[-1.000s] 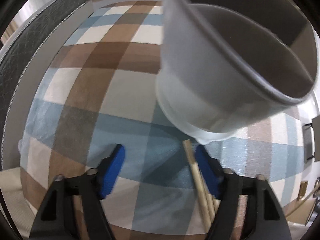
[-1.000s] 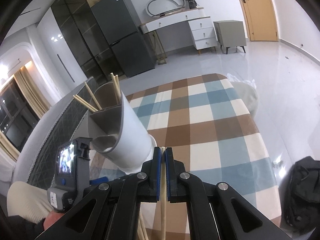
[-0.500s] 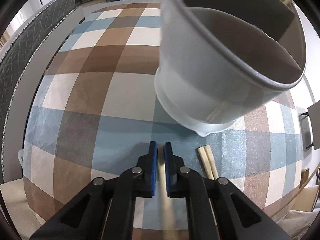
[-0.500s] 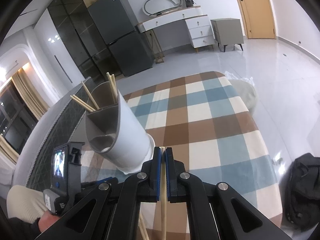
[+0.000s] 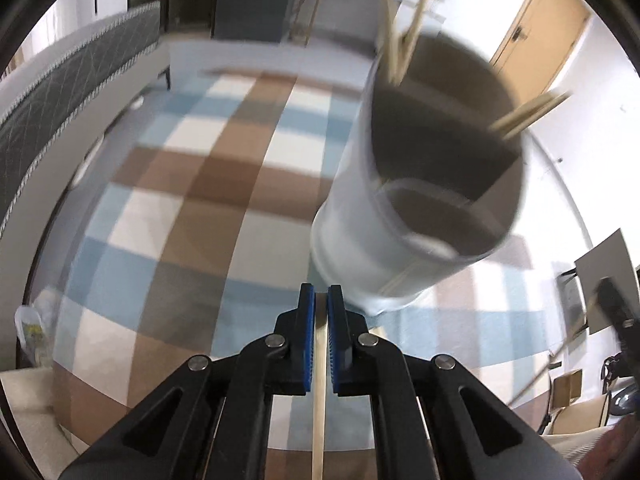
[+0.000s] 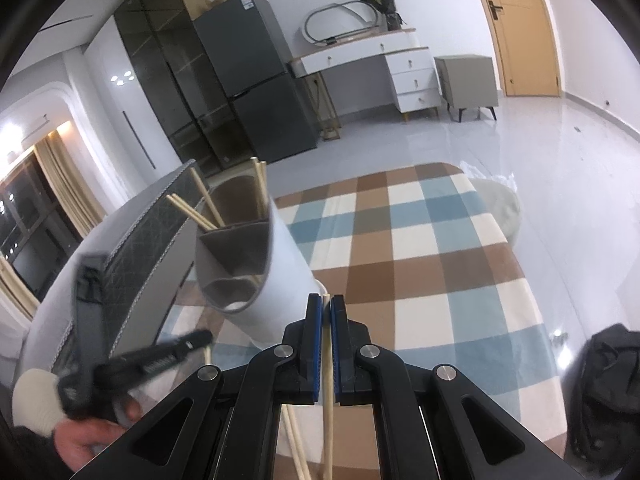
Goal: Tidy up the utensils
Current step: 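Lift both held chopsticks up over the white holder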
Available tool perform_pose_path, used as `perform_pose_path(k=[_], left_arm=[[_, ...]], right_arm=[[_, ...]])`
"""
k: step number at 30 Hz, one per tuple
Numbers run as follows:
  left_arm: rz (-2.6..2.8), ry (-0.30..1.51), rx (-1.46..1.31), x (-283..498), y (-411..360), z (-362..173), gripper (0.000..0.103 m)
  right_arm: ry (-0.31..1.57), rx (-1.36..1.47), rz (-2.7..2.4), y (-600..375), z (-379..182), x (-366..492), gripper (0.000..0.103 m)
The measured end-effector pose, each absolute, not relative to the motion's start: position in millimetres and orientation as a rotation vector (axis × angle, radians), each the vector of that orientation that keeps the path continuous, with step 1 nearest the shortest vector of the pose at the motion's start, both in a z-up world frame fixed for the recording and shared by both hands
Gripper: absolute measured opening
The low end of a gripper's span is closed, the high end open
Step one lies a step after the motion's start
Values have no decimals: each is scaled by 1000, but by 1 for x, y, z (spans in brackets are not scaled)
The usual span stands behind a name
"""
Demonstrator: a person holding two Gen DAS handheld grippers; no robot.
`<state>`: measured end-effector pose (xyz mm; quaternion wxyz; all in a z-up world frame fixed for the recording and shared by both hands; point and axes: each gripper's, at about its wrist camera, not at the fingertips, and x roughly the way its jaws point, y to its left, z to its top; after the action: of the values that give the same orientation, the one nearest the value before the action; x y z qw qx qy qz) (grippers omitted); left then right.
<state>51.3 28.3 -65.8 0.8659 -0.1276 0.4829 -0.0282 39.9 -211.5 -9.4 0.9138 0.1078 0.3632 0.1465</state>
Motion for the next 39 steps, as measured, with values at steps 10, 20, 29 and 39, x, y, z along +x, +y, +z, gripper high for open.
perform_pose_path(k=[10, 20, 29, 39], left_arm=[[-167, 790, -185, 23, 26, -14, 2], [-185, 803, -183, 16, 35, -5, 2], [-207, 790, -174, 10, 40, 11, 1], [-246, 767, -187, 6, 43, 27, 1]], right_arm=[[642, 135, 315, -192, 10, 15, 3], [604, 107, 309, -176, 16, -1, 3], [567, 155, 284, -173, 35, -15, 3], [507, 114, 252, -168, 60, -23, 3]])
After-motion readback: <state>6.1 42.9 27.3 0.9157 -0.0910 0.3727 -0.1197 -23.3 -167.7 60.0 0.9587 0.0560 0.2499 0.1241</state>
